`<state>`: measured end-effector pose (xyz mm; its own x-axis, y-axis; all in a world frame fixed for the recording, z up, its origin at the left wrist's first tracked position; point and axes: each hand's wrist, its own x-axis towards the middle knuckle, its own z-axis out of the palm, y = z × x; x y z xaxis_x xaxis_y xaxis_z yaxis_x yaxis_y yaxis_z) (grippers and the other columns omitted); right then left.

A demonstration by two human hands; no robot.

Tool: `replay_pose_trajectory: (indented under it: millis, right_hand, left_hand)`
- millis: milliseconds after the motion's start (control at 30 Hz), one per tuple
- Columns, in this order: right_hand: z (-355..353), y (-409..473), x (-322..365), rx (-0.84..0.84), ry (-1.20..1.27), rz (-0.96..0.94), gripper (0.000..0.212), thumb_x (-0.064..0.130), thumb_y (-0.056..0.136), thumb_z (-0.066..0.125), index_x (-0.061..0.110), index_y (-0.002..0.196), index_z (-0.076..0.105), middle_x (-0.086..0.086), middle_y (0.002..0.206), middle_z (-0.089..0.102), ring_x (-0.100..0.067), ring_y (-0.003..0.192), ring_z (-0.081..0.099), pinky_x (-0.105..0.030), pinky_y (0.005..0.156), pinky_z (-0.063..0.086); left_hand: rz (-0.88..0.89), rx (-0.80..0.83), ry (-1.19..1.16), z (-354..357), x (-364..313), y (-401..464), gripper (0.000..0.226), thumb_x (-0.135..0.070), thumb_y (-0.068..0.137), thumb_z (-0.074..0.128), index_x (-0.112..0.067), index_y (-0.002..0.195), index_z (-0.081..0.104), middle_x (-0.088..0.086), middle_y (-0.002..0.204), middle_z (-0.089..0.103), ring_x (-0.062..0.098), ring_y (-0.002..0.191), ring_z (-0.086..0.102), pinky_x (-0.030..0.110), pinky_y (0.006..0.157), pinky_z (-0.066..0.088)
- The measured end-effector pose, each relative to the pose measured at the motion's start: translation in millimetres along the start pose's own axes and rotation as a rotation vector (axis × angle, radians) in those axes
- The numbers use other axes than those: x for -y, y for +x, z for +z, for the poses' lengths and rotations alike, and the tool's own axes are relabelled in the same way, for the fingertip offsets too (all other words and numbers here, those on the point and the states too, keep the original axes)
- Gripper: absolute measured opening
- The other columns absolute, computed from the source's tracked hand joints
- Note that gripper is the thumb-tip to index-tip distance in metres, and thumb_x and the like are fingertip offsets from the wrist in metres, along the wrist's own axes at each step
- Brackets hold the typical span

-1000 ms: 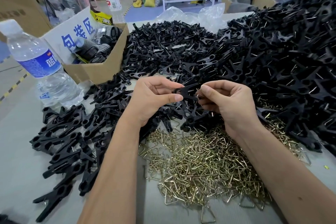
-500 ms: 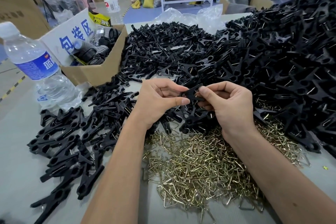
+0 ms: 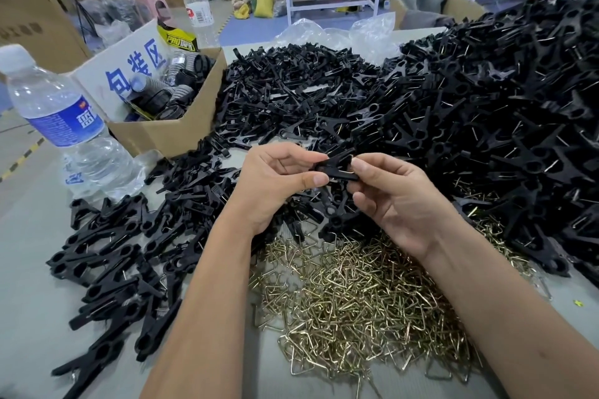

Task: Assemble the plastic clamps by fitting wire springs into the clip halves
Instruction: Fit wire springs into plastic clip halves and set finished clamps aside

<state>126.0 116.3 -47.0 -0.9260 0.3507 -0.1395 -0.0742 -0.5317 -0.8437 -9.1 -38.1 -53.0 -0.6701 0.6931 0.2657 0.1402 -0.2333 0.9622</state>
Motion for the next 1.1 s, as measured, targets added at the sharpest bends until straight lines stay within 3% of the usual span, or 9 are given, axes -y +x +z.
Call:
replay_pose_trajectory:
  millis: [200,300,400,433,500,600,700,867,1100]
  right_hand:
    - [-7.6,-3.0,6.5,0.342,0.132,0.225,0.039,0.018,0.084,0.075,0.013,0.122,0.077,-0.022,0.096,0.075,-0.019,0.073,0.078,-0.021,0.055,0.061]
    - [-8.7,-1.9,6.1,0.397,0.162,0.261,0.047,0.016,0.077,0.088,0.01,0.122,0.076,-0.025,0.096,0.075,-0.02,0.074,0.078,-0.021,0.056,0.061]
    - [-11.6,1.6,5.7,0.359,0.203,0.296,0.05,0.011,0.07,0.093,0.009,0.118,0.078,-0.022,0.089,0.072,-0.017,0.069,0.075,-0.017,0.054,0.06]
    - [-13.0,2.4,6.1,0.335,0.19,0.296,0.044,0.011,0.072,0.088,0.01,0.116,0.079,-0.021,0.087,0.071,-0.016,0.067,0.074,-0.016,0.053,0.059]
    - [-15.1,3.9,7.1,0.307,0.177,0.296,0.04,0.011,0.072,0.079,0.012,0.112,0.081,-0.019,0.086,0.071,-0.015,0.065,0.073,-0.015,0.052,0.058]
    - [-18.5,5.4,8.1,0.312,0.19,0.307,0.043,0.01,0.07,0.089,0.01,0.112,0.08,-0.019,0.085,0.07,-0.014,0.064,0.072,-0.015,0.052,0.058]
    - [-20.7,6.7,8.8,0.35,0.222,0.318,0.058,0.006,0.059,0.1,0.008,0.113,0.079,-0.018,0.084,0.068,-0.012,0.061,0.071,-0.015,0.051,0.057]
    - [-22.4,8.7,8.4,0.364,0.319,0.374,0.044,0.0,0.07,0.091,0.005,0.112,0.078,-0.019,0.083,0.064,-0.012,0.058,0.069,-0.016,0.049,0.057]
    - [-22.6,5.7,5.7,0.373,0.388,0.38,0.052,-0.003,0.06,0.097,0.005,0.108,0.08,-0.018,0.079,0.064,-0.012,0.056,0.067,-0.015,0.047,0.056]
  left_hand:
    - [-0.018,0.099,-0.084,1.0,-5.7,-2.2,0.03,-0.003,0.064,0.089,-0.018,0.087,0.078,0.034,0.107,0.072,0.024,0.082,0.076,0.032,0.071,0.062]
    - [-0.016,0.131,-0.073,0.4,-5.2,-3.0,0.032,0.006,0.065,0.085,-0.02,0.083,0.077,0.023,0.1,0.077,0.023,0.089,0.077,0.029,0.069,0.062]
    - [-0.015,0.103,-0.031,1.0,-1.2,-2.9,0.036,0.006,0.063,0.087,-0.021,0.082,0.074,0.015,0.084,0.078,0.043,0.107,0.072,0.042,0.08,0.064]
    - [-0.018,0.082,-0.01,1.8,-0.6,-2.8,0.036,0.002,0.061,0.09,-0.022,0.082,0.073,0.015,0.081,0.078,0.045,0.104,0.073,0.046,0.081,0.064]
    - [-0.01,0.038,0.034,3.3,-0.8,-2.6,0.036,-0.004,0.058,0.095,-0.022,0.079,0.071,0.012,0.075,0.077,0.031,0.081,0.077,0.039,0.07,0.064]
    - [0.018,0.005,0.073,4.9,-1.0,-3.0,0.036,-0.006,0.059,0.096,-0.017,0.077,0.068,0.01,0.069,0.075,0.018,0.059,0.072,0.027,0.058,0.058]
    - [0.039,0.0,0.104,6.8,-2.1,-3.8,0.036,-0.015,0.059,0.096,-0.013,0.078,0.066,0.012,0.067,0.074,0.019,0.056,0.07,0.026,0.055,0.056]
    - [0.04,-0.004,0.14,7.1,-2.1,-4.0,0.04,-0.016,0.059,0.096,-0.006,0.079,0.063,0.013,0.065,0.073,0.02,0.053,0.068,0.026,0.053,0.055]
    - [0.041,-0.004,0.146,8.1,-1.6,-2.8,0.036,-0.011,0.062,0.097,-0.009,0.079,0.065,0.014,0.067,0.074,0.021,0.054,0.069,0.025,0.053,0.055]
